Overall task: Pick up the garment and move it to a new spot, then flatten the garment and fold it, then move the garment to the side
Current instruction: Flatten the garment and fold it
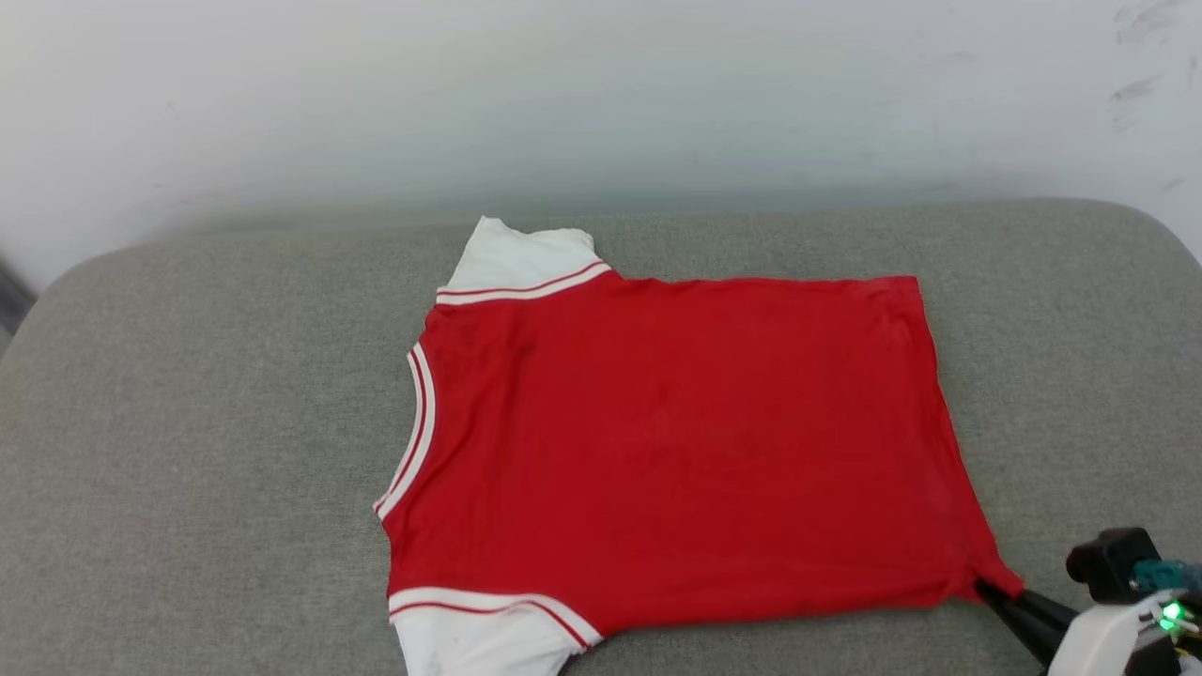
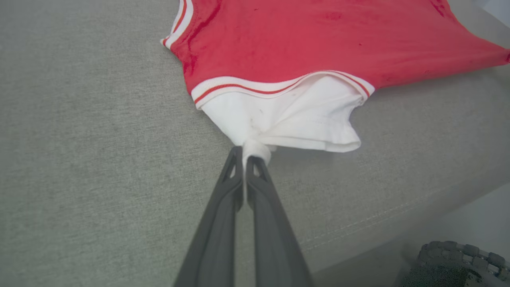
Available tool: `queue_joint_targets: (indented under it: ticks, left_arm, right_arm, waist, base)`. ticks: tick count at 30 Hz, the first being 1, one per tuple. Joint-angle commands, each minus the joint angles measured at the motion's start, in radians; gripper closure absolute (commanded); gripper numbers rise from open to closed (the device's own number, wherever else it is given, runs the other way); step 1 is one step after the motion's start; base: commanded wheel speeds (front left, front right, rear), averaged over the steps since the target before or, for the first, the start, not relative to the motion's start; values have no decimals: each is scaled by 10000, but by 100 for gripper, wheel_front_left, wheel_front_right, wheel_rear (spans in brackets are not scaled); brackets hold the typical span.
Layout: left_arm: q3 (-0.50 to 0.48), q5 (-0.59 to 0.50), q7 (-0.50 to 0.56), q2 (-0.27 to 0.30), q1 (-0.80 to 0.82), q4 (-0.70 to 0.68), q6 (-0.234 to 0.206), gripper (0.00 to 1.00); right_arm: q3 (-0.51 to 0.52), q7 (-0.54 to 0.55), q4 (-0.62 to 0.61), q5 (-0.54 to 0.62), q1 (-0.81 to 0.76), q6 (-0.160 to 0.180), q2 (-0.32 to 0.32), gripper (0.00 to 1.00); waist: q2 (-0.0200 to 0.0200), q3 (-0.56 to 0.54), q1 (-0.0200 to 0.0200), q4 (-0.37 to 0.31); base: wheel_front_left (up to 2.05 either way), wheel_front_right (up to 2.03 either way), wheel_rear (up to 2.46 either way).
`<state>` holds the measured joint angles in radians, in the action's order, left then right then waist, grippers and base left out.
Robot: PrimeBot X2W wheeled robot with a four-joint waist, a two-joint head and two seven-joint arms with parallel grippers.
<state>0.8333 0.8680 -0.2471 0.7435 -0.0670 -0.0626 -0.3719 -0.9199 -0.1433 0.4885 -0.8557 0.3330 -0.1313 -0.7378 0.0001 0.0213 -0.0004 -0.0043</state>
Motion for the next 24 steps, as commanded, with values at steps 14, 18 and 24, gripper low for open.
queue_joint_targets:
  ticks: [14, 18, 24]
  left_arm:
    - [19, -102, 131, 350, -187, -249, -297, 100]
    - [-9, -541, 429, 411, 882, -165, -19, 100]
    - [-114, -1141, 1034, 490, 2731, 77, 537, 100]
  right_arm:
    - [2436, 1172, -1482, 724, -2056, 9, 115, 100]
    - [3266, 1518, -1920, 1098, -1942, 9, 380, 100]
    - [4364, 2111, -2608, 1616, -1576, 9, 621, 100]
  waist:
    - [-1, -46, 4, 28]
    - [-1, 234, 4, 37]
    - [-1, 796, 4, -95]
  base:
    - [0, 0, 0]
    - [0, 0, 0]
    - [0, 0, 0]
